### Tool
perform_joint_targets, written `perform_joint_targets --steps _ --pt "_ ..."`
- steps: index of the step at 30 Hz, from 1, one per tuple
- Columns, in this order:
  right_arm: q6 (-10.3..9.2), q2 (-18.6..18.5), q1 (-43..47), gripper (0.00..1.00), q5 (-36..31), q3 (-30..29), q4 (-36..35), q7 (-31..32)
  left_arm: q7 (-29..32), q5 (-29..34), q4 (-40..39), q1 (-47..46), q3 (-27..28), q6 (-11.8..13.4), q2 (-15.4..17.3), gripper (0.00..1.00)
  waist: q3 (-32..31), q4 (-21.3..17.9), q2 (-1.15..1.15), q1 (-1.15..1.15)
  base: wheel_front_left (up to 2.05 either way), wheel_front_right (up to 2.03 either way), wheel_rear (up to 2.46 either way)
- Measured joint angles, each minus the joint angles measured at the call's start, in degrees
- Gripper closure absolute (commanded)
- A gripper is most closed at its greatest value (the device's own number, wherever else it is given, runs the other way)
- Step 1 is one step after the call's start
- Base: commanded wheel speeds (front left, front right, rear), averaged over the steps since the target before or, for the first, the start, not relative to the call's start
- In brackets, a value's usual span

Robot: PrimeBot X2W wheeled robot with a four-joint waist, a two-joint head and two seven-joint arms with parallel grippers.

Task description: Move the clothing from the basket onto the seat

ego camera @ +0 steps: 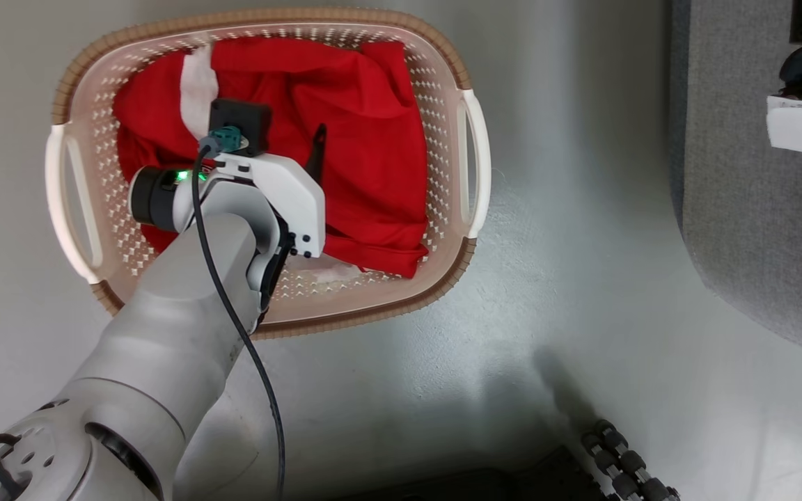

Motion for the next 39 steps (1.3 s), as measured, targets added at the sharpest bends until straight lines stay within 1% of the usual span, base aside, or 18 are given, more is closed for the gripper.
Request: perform_joint_targets --steps 10,13,15,19,26,28,34,35,36,37,39 --pt "0.0 1.0 0.0 0.0 0.0 1.4 -4.7 0.0 1.3 -3.1 3.0 -1.9 -1.1 -0.1 0.1 0.0 1.0 -1.8 0.0 0.0 0.0 0.0 0.0" --pt "0.0 1.1 0.0 0.0 0.0 1.4 -5.8 0.0 1.6 -4.0 2.4 -2.4 -1.5 -1.3 0.1 0.0 1.6 -2.0 0.0 0.0 0.0 0.0 0.0" --pt "0.0 1.3 0.0 0.0 0.0 1.4 -6.0 0.0 1.1 -4.3 1.4 -2.6 -2.0 -2.6 0.1 0.0 1.8 -2.0 0.0 0.0 0.0 0.0 0.0" --pt "0.0 1.7 -0.5 0.0 0.0 1.8 -6.3 0.0 1.1 -5.6 0.7 -2.7 -3.5 -4.1 0.1 0.0 2.0 -2.2 0.0 0.0 0.0 0.0 0.0" --pt "0.0 2.6 -1.0 0.0 0.0 2.0 -6.4 0.0 3.2 -6.0 1.1 -2.7 -6.7 -4.7 0.2 0.0 1.9 -3.4 0.0 0.0 0.0 0.0 0.0" --pt "0.0 2.6 -1.0 0.0 0.0 1.9 -6.4 0.0 3.6 -6.0 1.3 -2.7 -7.5 -5.3 0.2 0.0 2.0 -3.8 0.0 0.0 0.0 0.0 0.0" --pt "0.0 3.0 -1.0 0.0 0.1 1.4 -6.4 0.0 5.4 -5.4 2.2 -2.7 -9.5 -5.4 0.3 0.0 2.3 -4.6 0.0 0.0 0.0 0.0 0.0" --pt "0.0 3.2 -1.0 0.0 0.1 1.4 -6.4 0.0 6.0 -5.4 2.4 -2.7 -9.7 -5.4 0.3 0.27 2.3 -4.7 0.0 0.0 0.0 0.0 0.0" --pt "0.0 3.3 -1.0 0.0 0.1 1.4 -6.4 0.0 6.3 -5.4 2.7 -2.7 -9.9 -5.4 0.3 0.62 2.4 -4.7 0.0 0.0 0.0 0.0 0.0" --pt "0.0 3.3 -1.0 0.0 0.1 1.3 -6.4 0.0 6.4 -5.2 2.8 -2.7 -10.1 -5.4 0.3 1.0 2.4 -4.7 0.0 0.0 0.0 0.0 0.0" --pt "0.0 3.4 -1.0 0.0 0.1 1.1 -6.3 0.0 6.3 -4.9 3.2 -2.7 -10.2 -5.6 0.3 1.0 2.3 -4.8 0.0 0.0 0.0 0.0 0.0"
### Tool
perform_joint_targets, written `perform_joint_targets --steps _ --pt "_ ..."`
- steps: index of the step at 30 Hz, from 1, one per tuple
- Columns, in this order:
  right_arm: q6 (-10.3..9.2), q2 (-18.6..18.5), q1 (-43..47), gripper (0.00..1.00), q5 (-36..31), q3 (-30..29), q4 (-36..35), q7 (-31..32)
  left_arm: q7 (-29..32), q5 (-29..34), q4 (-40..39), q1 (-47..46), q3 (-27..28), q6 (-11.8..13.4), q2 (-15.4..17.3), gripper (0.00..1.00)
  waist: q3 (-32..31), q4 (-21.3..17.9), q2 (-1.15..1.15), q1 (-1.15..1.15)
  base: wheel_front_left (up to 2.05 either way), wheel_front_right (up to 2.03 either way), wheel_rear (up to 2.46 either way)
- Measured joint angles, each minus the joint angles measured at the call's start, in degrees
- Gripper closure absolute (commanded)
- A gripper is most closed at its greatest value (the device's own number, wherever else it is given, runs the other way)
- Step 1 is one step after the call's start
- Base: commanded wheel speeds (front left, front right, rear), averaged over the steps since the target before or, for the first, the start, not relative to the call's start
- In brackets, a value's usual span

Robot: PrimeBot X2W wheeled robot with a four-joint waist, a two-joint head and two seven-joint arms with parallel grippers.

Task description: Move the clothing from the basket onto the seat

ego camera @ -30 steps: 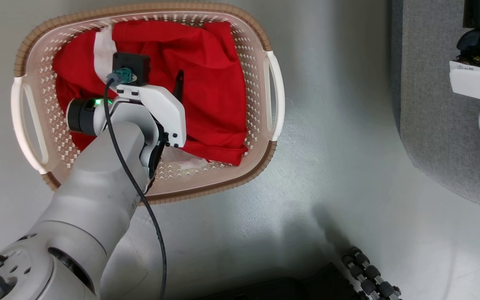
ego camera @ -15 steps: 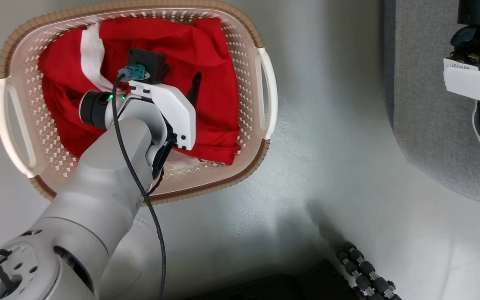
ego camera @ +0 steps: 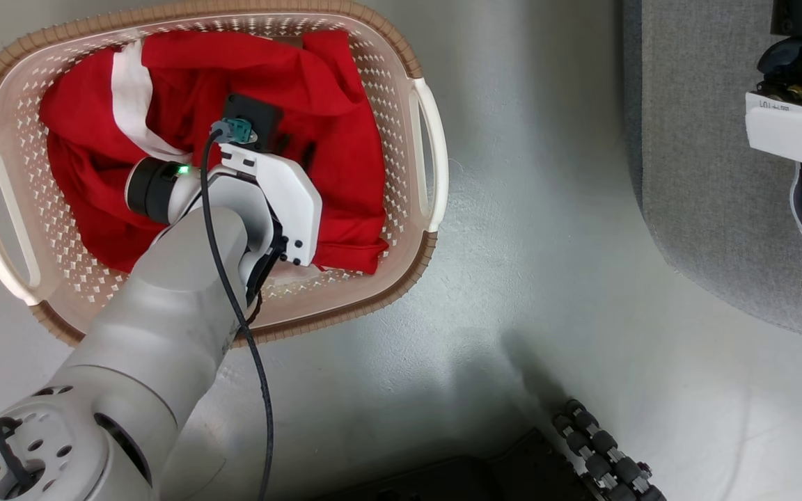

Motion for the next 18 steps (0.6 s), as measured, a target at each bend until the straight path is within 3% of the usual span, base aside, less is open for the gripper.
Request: perform_joint_targets --steps 18 --pt "0.0 0.2 -0.4 0.0 0.2 -1.0 3.2 0.0 -8.6 -0.4 1.3 0.5 0.6 0.0 0.0 1.0 -4.6 1.1 0.0 0.0 0.0 0.0 0.0"
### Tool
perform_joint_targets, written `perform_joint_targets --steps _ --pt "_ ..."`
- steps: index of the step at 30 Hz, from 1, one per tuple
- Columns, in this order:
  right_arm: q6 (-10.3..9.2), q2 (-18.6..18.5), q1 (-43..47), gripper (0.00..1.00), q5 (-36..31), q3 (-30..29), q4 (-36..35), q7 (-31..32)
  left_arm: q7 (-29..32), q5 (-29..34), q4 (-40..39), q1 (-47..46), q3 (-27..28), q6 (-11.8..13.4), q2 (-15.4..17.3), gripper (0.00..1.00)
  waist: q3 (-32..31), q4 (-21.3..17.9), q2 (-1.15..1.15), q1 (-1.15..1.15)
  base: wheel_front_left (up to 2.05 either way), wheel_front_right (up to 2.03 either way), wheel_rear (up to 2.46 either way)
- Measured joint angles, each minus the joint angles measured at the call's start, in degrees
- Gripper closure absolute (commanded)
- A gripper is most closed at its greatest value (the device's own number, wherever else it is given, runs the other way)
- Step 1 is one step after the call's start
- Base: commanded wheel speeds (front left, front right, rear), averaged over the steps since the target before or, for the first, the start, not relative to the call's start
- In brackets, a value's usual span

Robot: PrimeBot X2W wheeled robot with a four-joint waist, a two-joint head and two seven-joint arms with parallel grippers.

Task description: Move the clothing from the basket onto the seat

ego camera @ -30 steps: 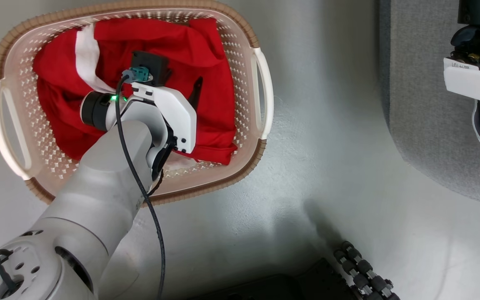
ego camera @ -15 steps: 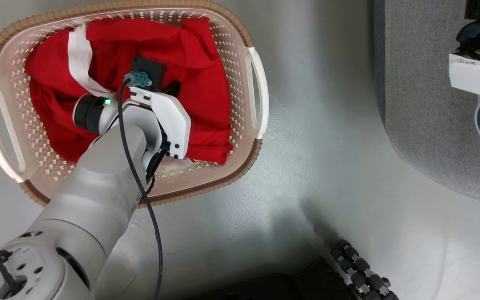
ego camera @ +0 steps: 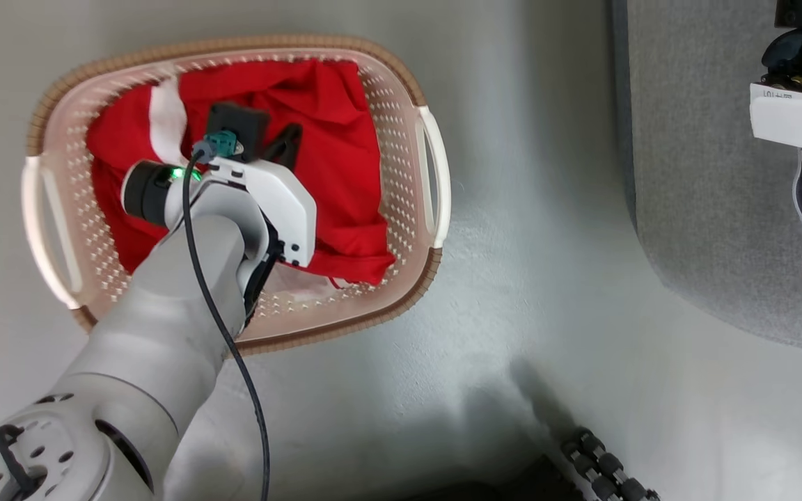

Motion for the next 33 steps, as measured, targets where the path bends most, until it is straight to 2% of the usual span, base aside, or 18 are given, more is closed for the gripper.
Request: perform_joint_targets --steps 4,6,12,17,25,33 --pt "0.0 -0.9 0.4 0.0 0.0 0.0 2.2 0.0 -0.3 -0.1 -1.7 2.2 1.3 0.1 0.0 1.0 -3.5 1.1 0.0 0.0 0.0 0.0 0.0" --pt "0.0 -1.2 2.1 0.0 0.0 0.1 3.8 0.0 -0.4 1.6 -4.2 3.6 3.7 0.8 -0.1 1.0 -6.4 2.2 0.0 0.0 0.0 0.0 0.0" --pt "0.0 -1.5 5.8 0.0 0.0 0.6 6.8 0.0 -0.4 9.1 -10.1 7.7 12.6 2.9 0.4 1.0 -12.4 4.3 0.0 0.0 0.0 0.0 0.0" --pt "0.0 -1.0 8.3 0.0 0.0 1.8 9.7 0.0 -0.4 17.3 -16.2 13.6 21.0 3.5 1.9 1.0 -17.4 5.5 0.0 0.0 0.0 0.0 0.0" --pt "0.0 -0.5 13.8 0.0 1.2 3.9 15.6 0.0 -0.4 30.0 -25.7 23.5 33.2 3.4 1.7 1.0 -25.8 7.3 0.0 0.0 0.0 0.0 0.0" --pt "0.0 -0.2 18.2 0.0 1.4 4.6 18.3 0.0 -0.4 37.7 -31.7 31.8 42.0 0.7 0.7 1.0 -33.4 9.2 0.0 0.0 0.0 0.0 0.0"
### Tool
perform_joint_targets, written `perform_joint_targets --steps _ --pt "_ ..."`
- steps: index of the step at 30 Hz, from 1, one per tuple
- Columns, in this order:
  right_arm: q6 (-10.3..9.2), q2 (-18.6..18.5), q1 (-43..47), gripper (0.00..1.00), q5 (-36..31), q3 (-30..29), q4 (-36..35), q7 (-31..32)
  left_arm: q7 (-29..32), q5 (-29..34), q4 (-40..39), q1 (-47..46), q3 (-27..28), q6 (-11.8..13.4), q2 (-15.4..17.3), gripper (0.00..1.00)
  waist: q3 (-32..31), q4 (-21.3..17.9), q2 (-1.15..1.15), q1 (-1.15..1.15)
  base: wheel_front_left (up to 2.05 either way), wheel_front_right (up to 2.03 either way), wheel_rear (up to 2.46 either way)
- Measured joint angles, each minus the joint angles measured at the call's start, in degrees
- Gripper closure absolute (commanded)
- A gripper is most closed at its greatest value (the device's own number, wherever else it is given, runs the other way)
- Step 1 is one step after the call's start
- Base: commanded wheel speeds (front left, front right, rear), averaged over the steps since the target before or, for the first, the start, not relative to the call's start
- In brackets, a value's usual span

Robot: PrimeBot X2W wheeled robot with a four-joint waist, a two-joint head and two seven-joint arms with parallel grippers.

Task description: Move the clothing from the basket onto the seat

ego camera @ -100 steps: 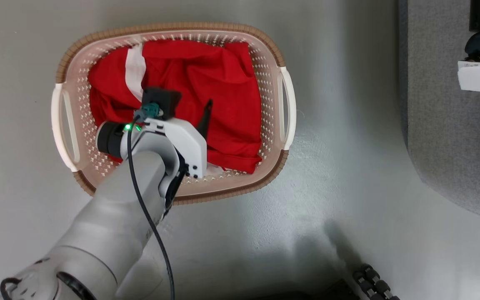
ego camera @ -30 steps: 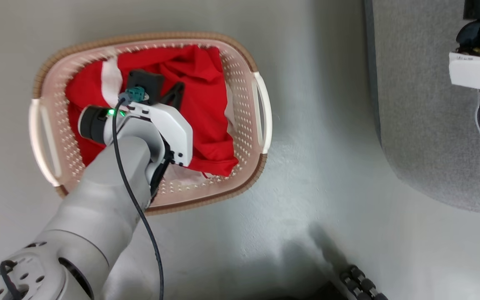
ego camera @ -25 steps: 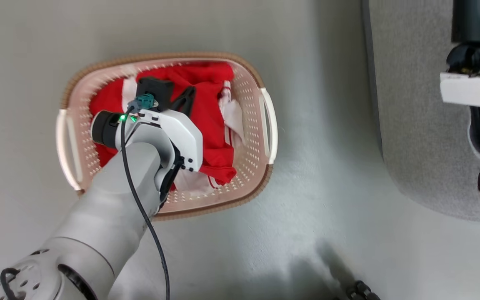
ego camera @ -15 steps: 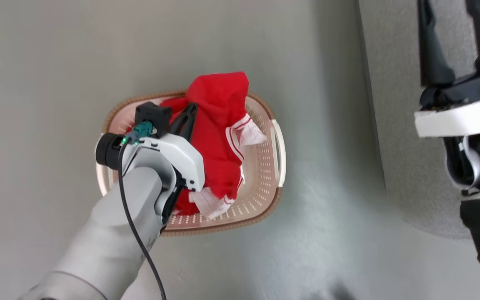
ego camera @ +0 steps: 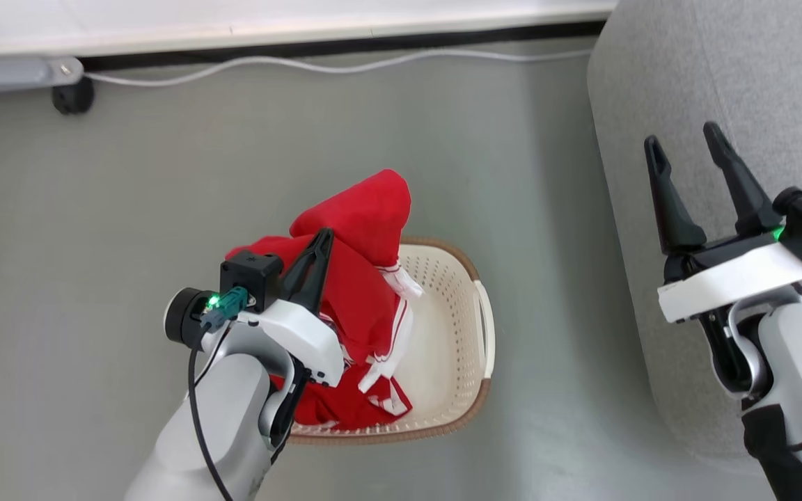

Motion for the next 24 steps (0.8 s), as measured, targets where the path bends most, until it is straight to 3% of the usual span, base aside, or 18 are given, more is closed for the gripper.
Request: perform_joint_targets --steps 10,24 --pt "0.0 1.1 5.6 0.0 0.2 -0.5 2.6 0.0 0.0 6.2 -8.3 7.5 7.8 -3.2 -0.9 1.0 -7.8 2.2 0.0 0.0 0.0 0.0 0.0" --pt "0.0 3.5 12.1 0.0 -0.1 -1.4 4.8 0.0 0.0 9.7 -17.9 11.9 10.3 -5.3 -1.0 1.0 -15.6 4.5 0.0 0.0 0.0 0.0 0.0"
